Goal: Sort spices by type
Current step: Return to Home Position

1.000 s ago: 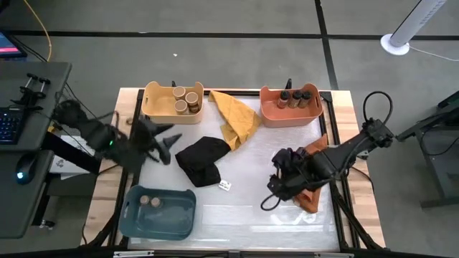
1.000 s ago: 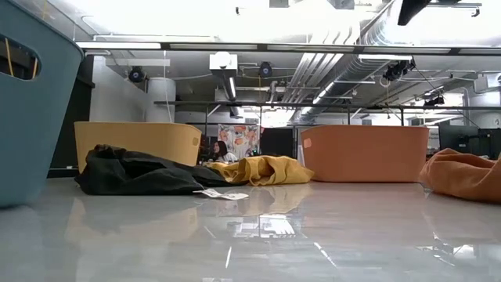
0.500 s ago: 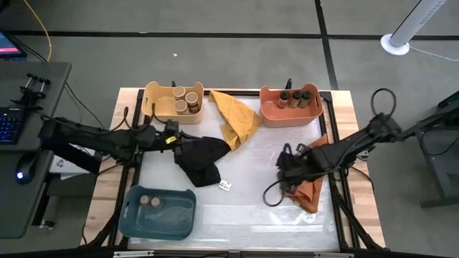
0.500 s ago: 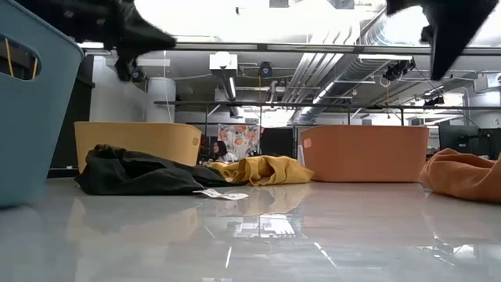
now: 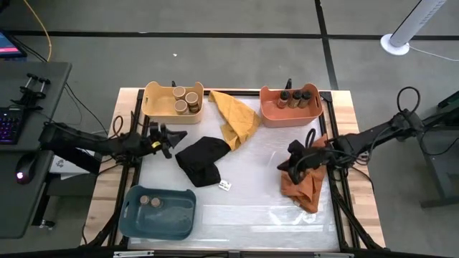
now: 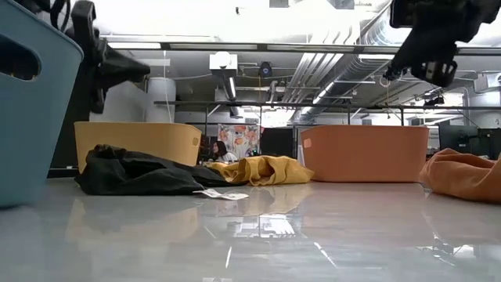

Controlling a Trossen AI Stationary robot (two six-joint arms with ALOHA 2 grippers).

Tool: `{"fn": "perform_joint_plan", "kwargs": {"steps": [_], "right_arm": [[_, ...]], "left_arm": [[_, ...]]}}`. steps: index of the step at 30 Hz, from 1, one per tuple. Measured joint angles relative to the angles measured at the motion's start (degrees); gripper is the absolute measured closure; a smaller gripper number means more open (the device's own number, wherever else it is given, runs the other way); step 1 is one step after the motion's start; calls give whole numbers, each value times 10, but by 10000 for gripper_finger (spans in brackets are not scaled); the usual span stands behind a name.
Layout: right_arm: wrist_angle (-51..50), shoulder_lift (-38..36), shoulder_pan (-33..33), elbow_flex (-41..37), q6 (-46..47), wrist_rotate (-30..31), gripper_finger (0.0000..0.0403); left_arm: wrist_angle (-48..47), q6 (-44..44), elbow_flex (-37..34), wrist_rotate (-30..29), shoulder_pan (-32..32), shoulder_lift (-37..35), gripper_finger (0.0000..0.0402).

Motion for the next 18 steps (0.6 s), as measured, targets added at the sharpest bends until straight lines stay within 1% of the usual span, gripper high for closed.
{"fn": "perform_joint_plan", "kwargs": {"steps": [2,5,8,11,13,15,16,18], "right_arm": [[2,-9,-9,-2,-29,-6,400],[-15,-31,-15,-3,-64,-22,402],[-59,-66,-15,-3,-72,-26,401],[-81,-101,-15,-3,-74,-24,402],[-72,-119,-15,-3,-88,-10,402],[-36,-128,-16,-10,-116,5,402],[4,-133,-21,-24,-129,8,402],[129,-135,-39,-73,-148,-2,402]], "left_arm": [[-6,-16,-19,-1,0,-10,401],[-74,-36,-18,-3,0,-23,401],[-115,-64,-18,-3,0,-28,401],[-111,-98,-17,-3,0,-30,401],[-112,-105,-17,-3,0,-30,401],[-113,-101,-17,0,0,-30,401],[-113,-101,-17,7,0,-30,401],[-113,-101,-17,22,0,-29,401]]}}
